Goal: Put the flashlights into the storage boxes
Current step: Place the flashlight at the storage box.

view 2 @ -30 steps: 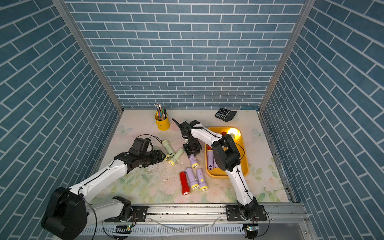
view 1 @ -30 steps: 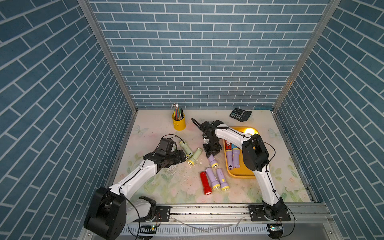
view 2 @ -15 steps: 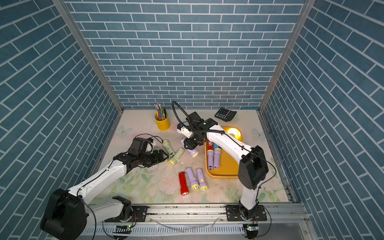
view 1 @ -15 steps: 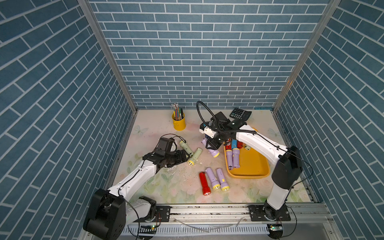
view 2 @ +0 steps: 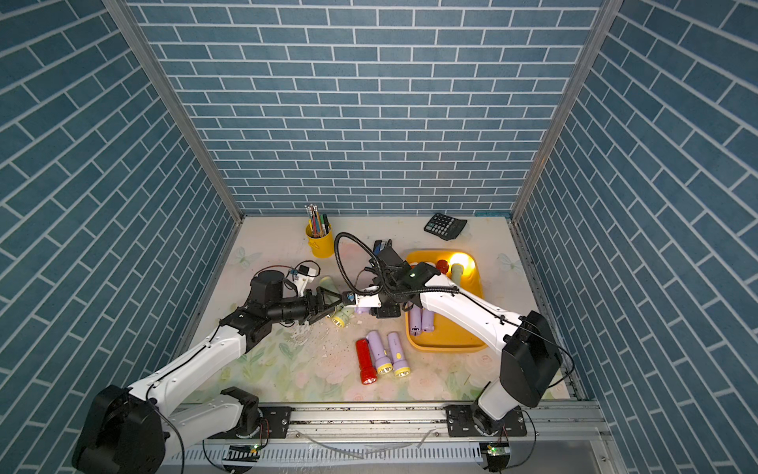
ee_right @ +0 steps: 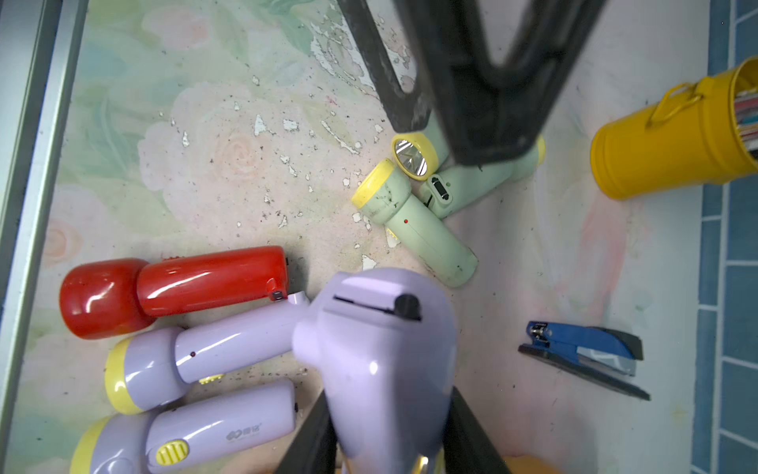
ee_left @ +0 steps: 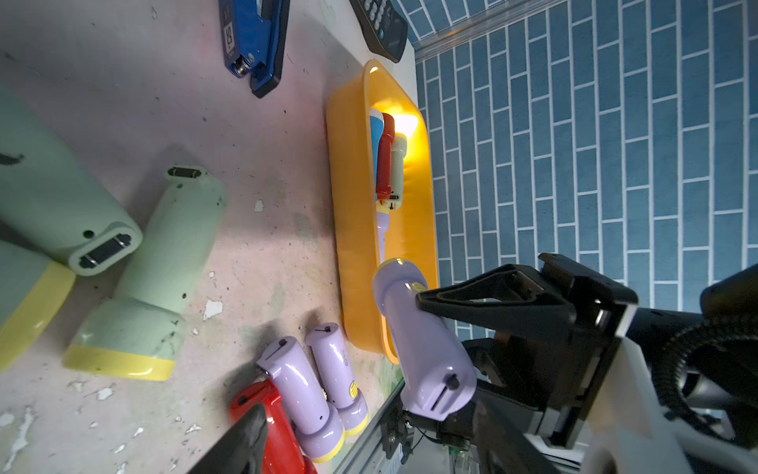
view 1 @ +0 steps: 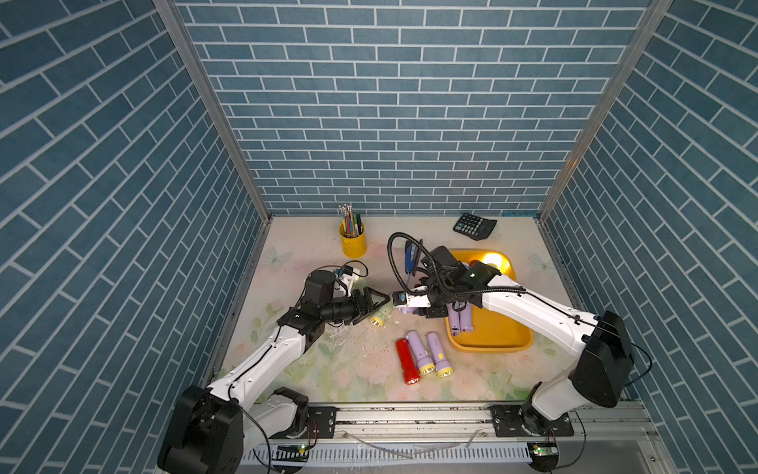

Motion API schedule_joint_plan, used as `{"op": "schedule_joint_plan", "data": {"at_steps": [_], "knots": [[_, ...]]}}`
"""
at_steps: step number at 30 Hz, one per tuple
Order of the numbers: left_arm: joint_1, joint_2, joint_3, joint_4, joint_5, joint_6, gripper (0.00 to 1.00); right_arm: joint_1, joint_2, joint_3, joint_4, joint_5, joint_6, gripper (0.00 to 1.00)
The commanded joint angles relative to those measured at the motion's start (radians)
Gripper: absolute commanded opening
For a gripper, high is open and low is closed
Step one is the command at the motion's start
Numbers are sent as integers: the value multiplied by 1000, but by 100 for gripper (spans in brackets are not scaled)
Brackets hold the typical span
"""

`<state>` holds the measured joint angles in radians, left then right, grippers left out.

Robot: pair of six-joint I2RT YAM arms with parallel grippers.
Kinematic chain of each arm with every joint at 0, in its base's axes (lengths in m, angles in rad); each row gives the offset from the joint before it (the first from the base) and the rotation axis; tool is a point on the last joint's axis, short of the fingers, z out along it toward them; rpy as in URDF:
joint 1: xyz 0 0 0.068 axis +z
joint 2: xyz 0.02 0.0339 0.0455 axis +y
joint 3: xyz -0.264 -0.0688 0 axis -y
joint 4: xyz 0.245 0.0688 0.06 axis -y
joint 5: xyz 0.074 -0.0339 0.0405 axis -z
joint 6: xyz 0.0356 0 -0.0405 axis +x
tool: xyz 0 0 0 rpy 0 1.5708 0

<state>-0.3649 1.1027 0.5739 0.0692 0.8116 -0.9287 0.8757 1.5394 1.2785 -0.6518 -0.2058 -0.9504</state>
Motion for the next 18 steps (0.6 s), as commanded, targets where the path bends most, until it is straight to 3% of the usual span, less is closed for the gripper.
{"op": "schedule_joint_plan", "data": {"at_steps": [1,12,18], "knots": [[2,-18,-14,97,76,-60,79,22,-41,-26,81,32,-178,26],[-21,-27,52,-97,72,78,75,29,-5,27,65,-22,-145,26],[-54,1,74,-100,73,100,75,31,14,54,44,-41,-144,26]]}}
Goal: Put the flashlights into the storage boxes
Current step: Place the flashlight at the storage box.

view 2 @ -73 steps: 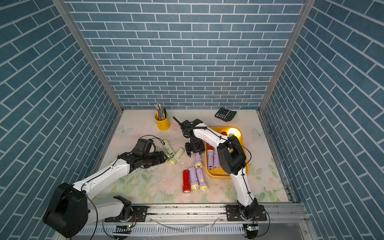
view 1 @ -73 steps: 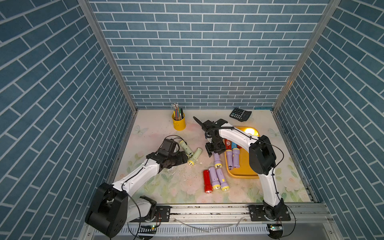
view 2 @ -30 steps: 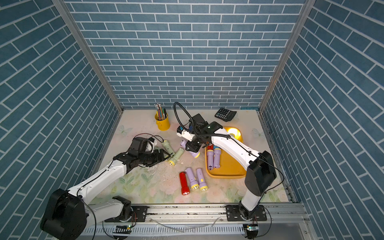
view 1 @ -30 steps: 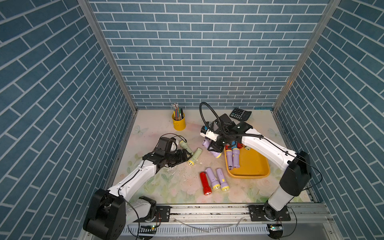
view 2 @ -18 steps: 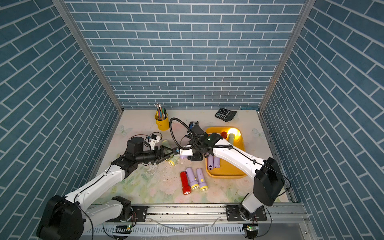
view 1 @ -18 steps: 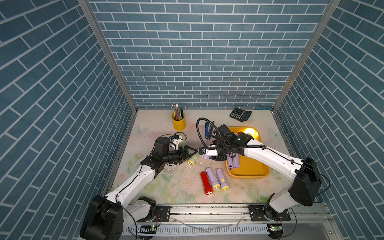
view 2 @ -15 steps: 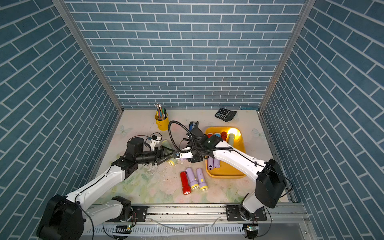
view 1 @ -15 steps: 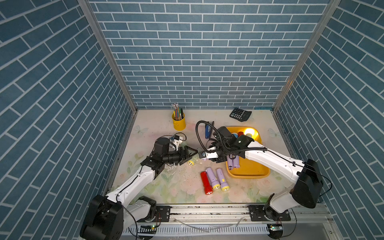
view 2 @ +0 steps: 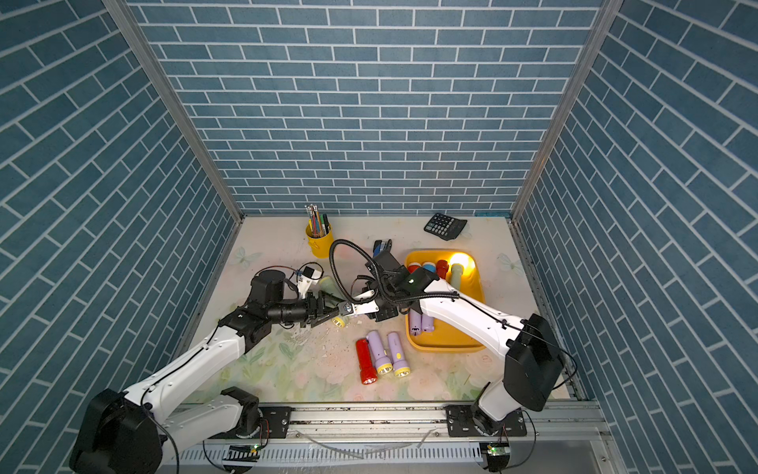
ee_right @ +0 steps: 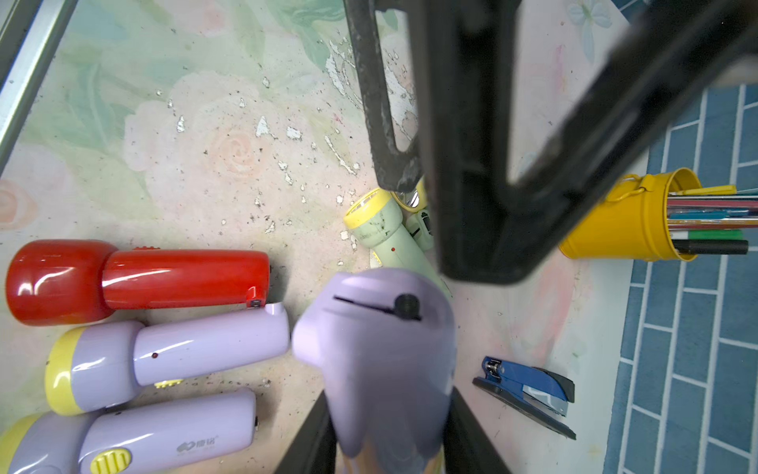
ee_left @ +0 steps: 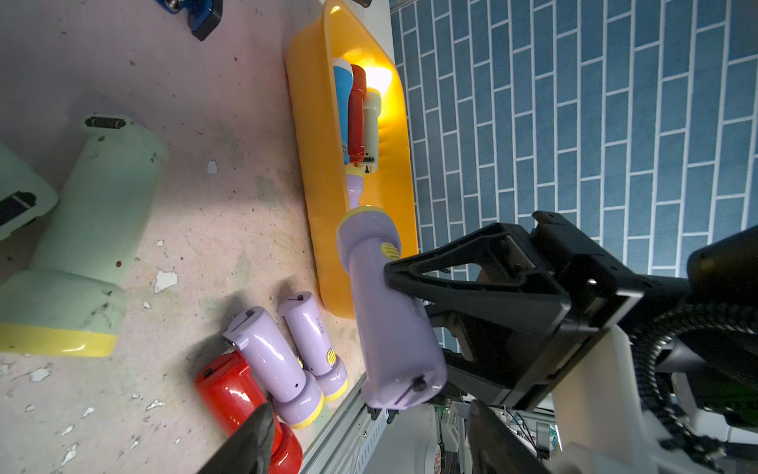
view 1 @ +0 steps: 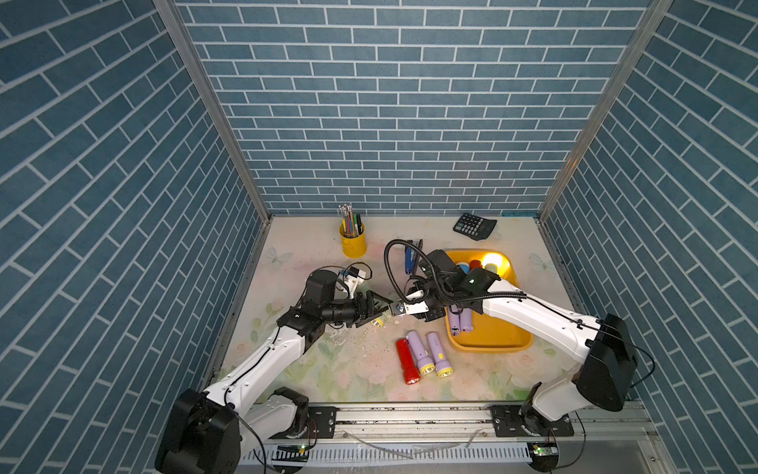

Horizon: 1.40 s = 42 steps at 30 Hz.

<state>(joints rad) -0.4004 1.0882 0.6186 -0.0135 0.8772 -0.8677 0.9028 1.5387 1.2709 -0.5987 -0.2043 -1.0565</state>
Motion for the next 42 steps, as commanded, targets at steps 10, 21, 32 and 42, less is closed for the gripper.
{"op": "schedule_joint_plan", "data": {"at_steps": [10,21,32,42], "knots": [[-80,94,60,16,-17,44,68,9,12,66,-1,-70,-42,26],[-119,154,118,28,-60,59,60,11,8,64,-1,-84,-42,25],[-156,182,135,45,-103,68,44,13,11,65,-16,-77,-36,25],[-155,176,140,25,-137,97,26,13,2,45,1,-72,19,27]]}}
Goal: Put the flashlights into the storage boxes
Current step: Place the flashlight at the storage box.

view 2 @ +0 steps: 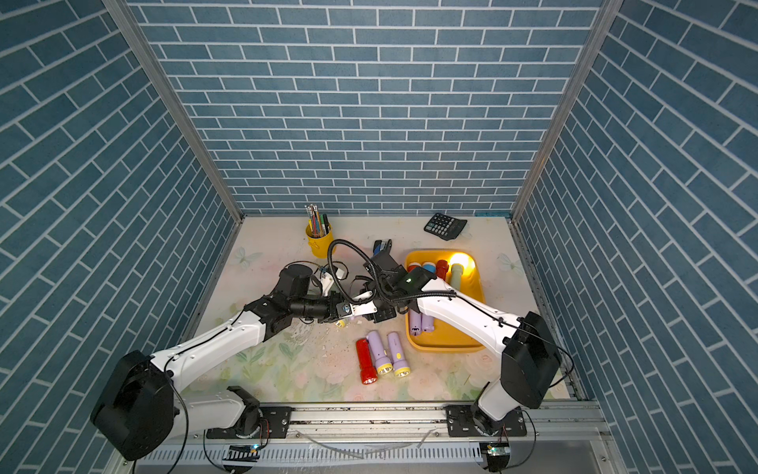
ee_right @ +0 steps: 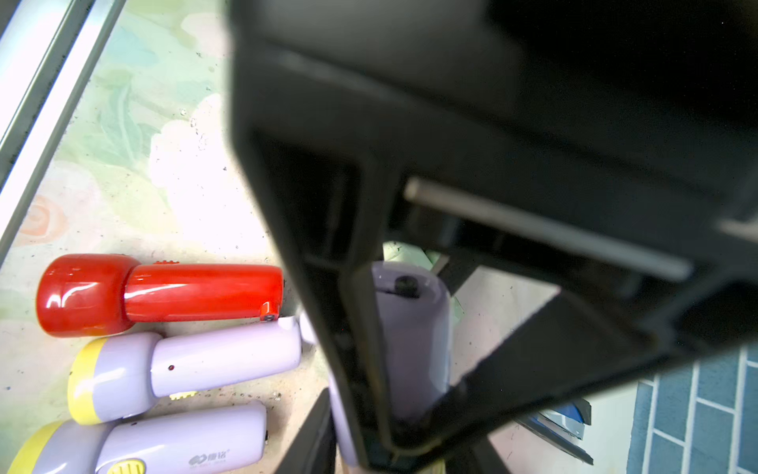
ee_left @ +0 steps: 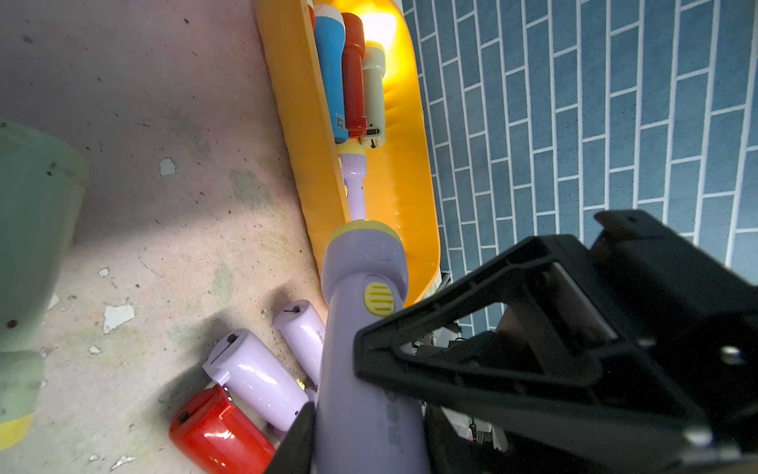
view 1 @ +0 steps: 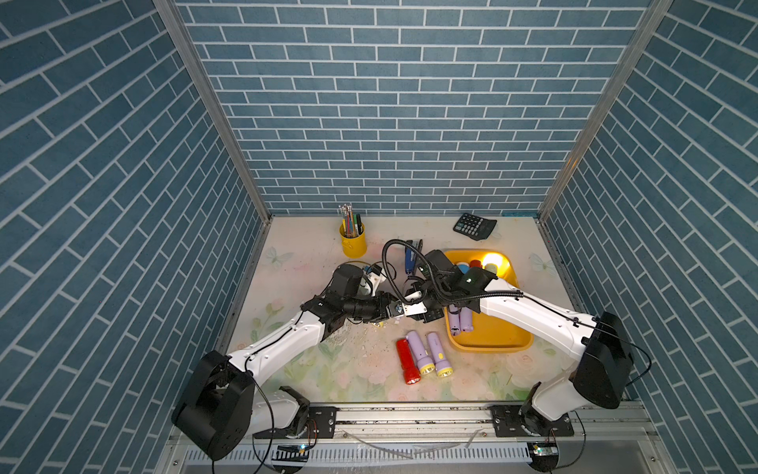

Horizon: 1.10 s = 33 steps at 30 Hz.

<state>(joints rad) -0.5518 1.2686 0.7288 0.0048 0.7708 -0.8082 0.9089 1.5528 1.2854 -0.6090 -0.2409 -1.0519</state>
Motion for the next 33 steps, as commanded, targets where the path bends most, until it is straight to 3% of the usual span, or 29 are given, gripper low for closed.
{"op": "schedule_joint_plan", "data": {"at_steps": [1,10,16,22,29,33], "knots": [[-3,-6,31,8,-35,39,25,7,-17,22,21,-33,23,28],[-3,-27,-19,54,-127,64,17,4,-104,-114,197,39,214,60],[-3,-17,-58,111,-158,70,17,-13,-171,-175,261,51,466,67],[-4,-37,-131,261,-243,67,17,-93,-280,-282,411,20,1036,67],[-11,-73,-264,644,-325,78,15,-118,-332,-383,515,76,1692,66],[-84,-147,-255,603,-397,335,15,-119,-355,-440,568,143,2051,66]]}}
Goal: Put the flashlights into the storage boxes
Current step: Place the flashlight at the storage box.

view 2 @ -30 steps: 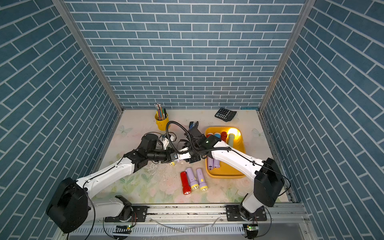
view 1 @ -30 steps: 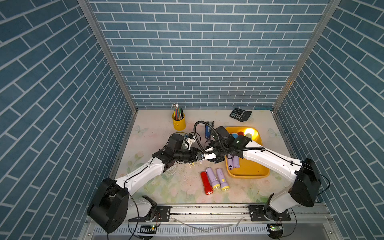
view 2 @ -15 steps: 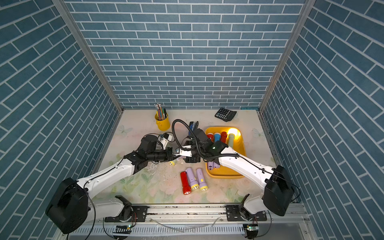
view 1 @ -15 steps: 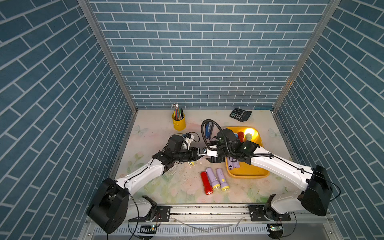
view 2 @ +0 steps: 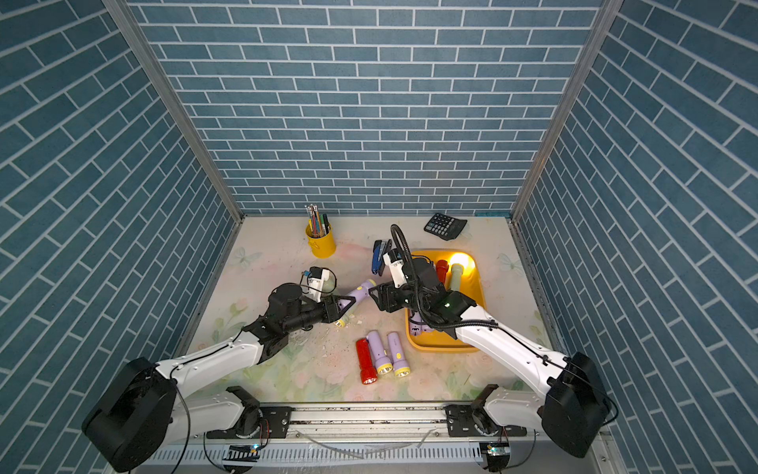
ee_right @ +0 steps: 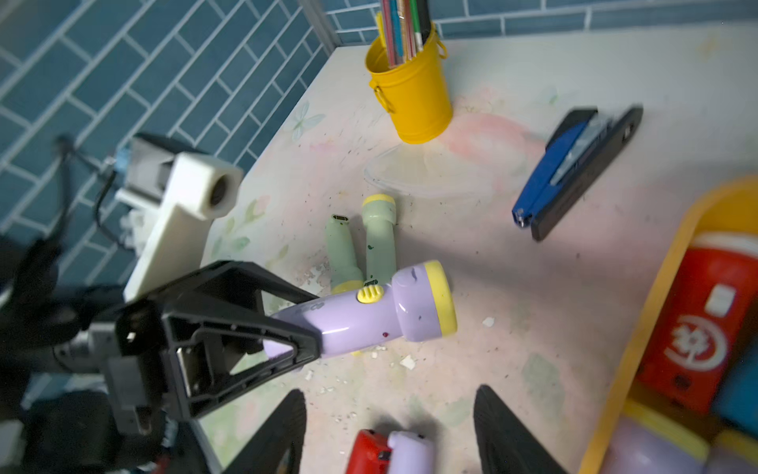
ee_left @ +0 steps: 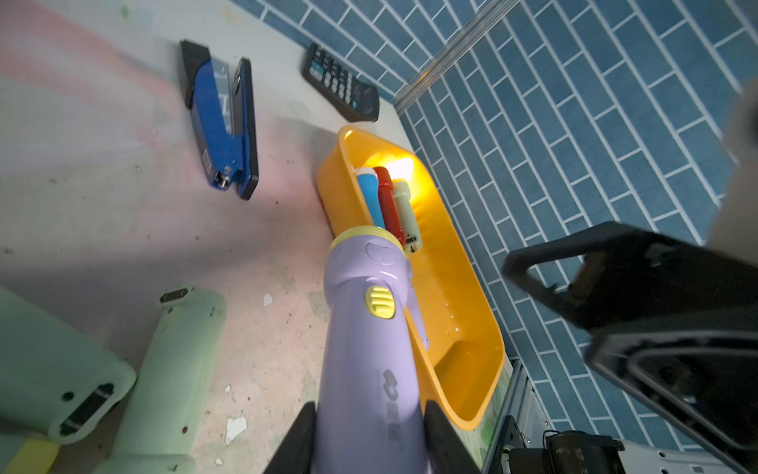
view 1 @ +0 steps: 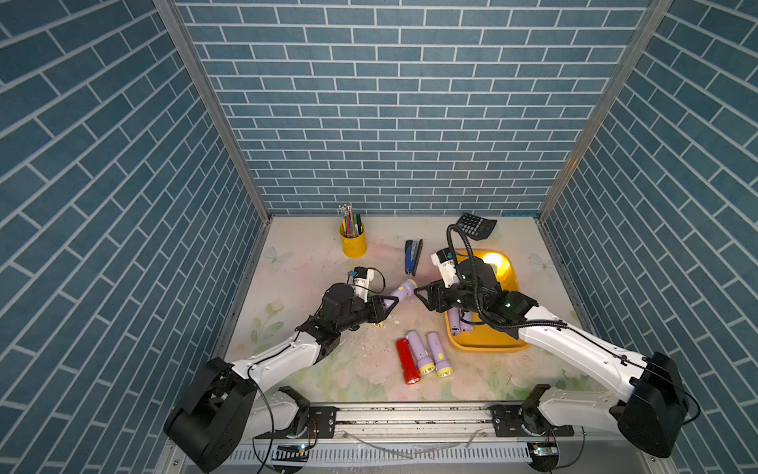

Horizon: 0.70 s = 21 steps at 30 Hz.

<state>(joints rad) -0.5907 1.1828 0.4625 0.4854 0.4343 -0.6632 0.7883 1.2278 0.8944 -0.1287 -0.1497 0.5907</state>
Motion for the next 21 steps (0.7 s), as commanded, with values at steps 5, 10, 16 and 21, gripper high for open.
{"op": "schedule_joint_plan", "data": {"at_steps": [5,10,16,21], "knots": [[-59,-120,-49,217,-146,327,14,14,-48,-128,286,54,629,68],[-64,-142,-63,200,-197,429,15,39,-21,-109,402,51,710,71],[-66,-122,-85,249,-219,452,15,66,21,-88,437,108,833,71],[-70,-115,-87,251,-221,453,14,74,86,-34,425,105,874,71]]}}
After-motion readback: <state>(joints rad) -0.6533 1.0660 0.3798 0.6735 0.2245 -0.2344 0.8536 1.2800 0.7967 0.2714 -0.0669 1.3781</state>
